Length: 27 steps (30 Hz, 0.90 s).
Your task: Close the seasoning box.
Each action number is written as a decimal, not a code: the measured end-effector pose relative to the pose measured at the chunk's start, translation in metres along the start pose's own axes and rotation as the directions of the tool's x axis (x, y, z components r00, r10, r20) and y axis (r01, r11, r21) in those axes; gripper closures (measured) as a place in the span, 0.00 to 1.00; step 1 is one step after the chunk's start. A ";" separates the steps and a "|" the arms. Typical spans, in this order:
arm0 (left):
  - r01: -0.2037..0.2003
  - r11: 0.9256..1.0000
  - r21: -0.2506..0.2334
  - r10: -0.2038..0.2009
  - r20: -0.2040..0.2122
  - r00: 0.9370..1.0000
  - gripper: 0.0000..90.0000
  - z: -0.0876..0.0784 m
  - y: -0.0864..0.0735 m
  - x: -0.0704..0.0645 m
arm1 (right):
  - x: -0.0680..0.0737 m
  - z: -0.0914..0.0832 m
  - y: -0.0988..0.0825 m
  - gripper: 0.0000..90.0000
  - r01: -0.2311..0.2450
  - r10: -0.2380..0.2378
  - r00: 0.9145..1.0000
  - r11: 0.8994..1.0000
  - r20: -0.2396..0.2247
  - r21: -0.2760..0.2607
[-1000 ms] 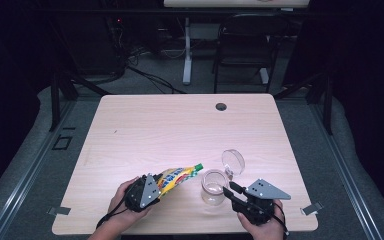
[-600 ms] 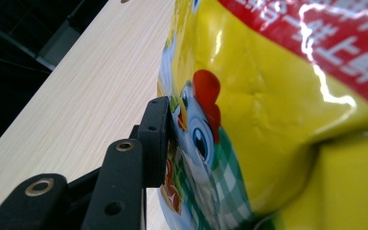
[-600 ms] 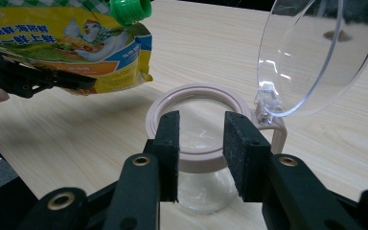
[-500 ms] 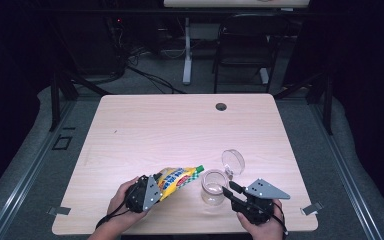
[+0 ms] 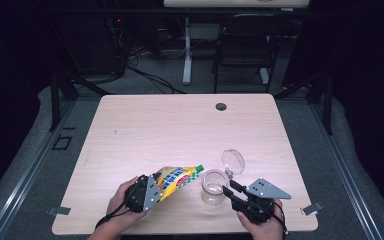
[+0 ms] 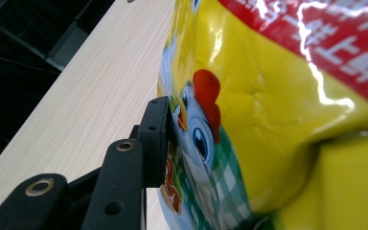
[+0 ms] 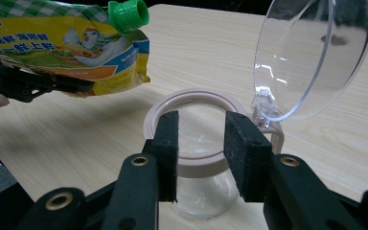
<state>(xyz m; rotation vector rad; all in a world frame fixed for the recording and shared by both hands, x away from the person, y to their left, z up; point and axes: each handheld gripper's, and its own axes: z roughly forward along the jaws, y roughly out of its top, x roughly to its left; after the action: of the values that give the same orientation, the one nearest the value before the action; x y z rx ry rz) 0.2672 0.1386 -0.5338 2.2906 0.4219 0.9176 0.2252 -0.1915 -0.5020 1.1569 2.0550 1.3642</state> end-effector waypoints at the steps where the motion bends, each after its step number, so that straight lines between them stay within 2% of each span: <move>1: -0.001 1.000 0.000 0.001 -0.001 1.000 0.69 0.000 0.000 0.000 | 0.000 0.000 0.000 0.74 -0.003 0.003 1.000 1.000 -0.001 -0.001; 16: -0.011 1.000 0.009 0.011 -0.024 1.000 0.69 -0.002 0.002 -0.002 | -0.001 0.002 0.002 0.73 0.002 -0.002 1.000 1.000 -0.017 -0.011; 21: -0.036 0.999 0.015 0.037 -0.048 0.998 0.69 -0.003 0.005 -0.002 | 0.001 0.005 0.003 0.73 0.008 -0.008 1.000 1.000 -0.028 -0.011; 27: -0.046 0.999 0.018 0.047 -0.057 0.997 0.69 -0.004 0.006 -0.001 | 0.003 0.007 0.005 0.73 0.015 -0.015 0.999 1.000 -0.035 -0.009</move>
<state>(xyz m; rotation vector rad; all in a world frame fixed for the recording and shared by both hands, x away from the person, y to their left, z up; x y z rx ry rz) 0.2639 0.1353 -0.5277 2.3029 0.4037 1.0082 0.2303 -0.1844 -0.5005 1.1191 2.0751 1.3943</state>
